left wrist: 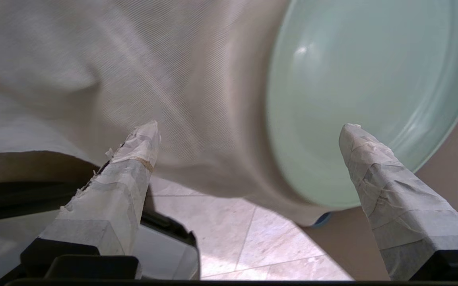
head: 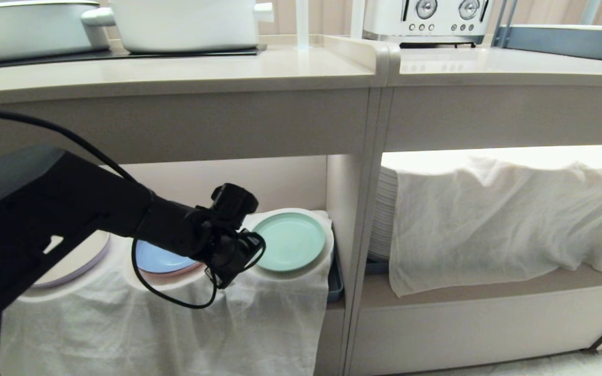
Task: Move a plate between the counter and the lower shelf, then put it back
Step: Put the plate in the cupboard, then pick up the plate in the cupboard
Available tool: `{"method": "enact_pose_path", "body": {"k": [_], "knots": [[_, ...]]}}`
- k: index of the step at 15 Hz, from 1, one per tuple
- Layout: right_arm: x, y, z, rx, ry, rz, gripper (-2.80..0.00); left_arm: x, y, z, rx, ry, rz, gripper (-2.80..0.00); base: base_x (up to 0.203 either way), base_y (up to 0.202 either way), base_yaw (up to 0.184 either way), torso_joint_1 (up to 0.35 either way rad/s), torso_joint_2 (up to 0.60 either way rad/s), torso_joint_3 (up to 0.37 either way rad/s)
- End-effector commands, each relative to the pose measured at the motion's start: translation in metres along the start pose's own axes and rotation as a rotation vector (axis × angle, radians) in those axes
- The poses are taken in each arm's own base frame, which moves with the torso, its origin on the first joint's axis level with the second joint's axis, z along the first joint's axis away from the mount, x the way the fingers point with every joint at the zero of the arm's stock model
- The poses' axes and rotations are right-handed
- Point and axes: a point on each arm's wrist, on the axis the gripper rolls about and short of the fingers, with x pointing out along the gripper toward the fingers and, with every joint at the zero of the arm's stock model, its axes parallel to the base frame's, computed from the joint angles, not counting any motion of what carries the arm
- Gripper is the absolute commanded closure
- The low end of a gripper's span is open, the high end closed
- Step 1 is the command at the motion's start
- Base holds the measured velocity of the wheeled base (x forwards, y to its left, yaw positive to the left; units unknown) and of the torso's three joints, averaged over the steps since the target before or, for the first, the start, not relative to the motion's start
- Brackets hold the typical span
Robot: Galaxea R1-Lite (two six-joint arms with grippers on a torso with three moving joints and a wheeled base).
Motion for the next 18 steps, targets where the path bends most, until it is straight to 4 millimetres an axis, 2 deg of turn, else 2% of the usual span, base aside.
{"method": "enact_pose_path", "body": {"k": [1, 5, 10, 15, 16, 18], "knots": [[0.000, 0.000, 0.000, 0.000, 0.000, 0.001, 0.00, -0.014, 0.012, -0.008, 0.015, 0.013, 0.017, -2.80, 0.000, 0.000, 0.000, 0.000, 0.00, 0.000], [0.000, 0.000, 0.000, 0.000, 0.000, 0.000, 0.00, -0.033, 0.037, -0.016, 0.032, 0.031, 0.059, -2.80, 0.000, 0.000, 0.000, 0.000, 0.00, 0.000], [0.000, 0.000, 0.000, 0.000, 0.000, 0.001, 0.00, -0.061, 0.058, -0.023, 0.038, 0.030, 0.053, -2.80, 0.000, 0.000, 0.000, 0.000, 0.00, 0.000], [0.000, 0.000, 0.000, 0.000, 0.000, -0.001, 0.00, -0.076, 0.087, -0.030, 0.048, -0.007, 0.111, -2.80, 0.000, 0.000, 0.000, 0.000, 0.00, 0.000], [0.000, 0.000, 0.000, 0.000, 0.000, 0.000, 0.00, -0.080, 0.094, -0.032, 0.051, -0.012, 0.121, 0.00, 0.000, 0.000, 0.000, 0.000, 0.00, 0.000], [0.000, 0.000, 0.000, 0.000, 0.000, 0.000, 0.00, -0.087, 0.103, -0.037, 0.065, -0.013, 0.132, 0.00, 0.000, 0.000, 0.000, 0.000, 0.00, 0.000]]}}
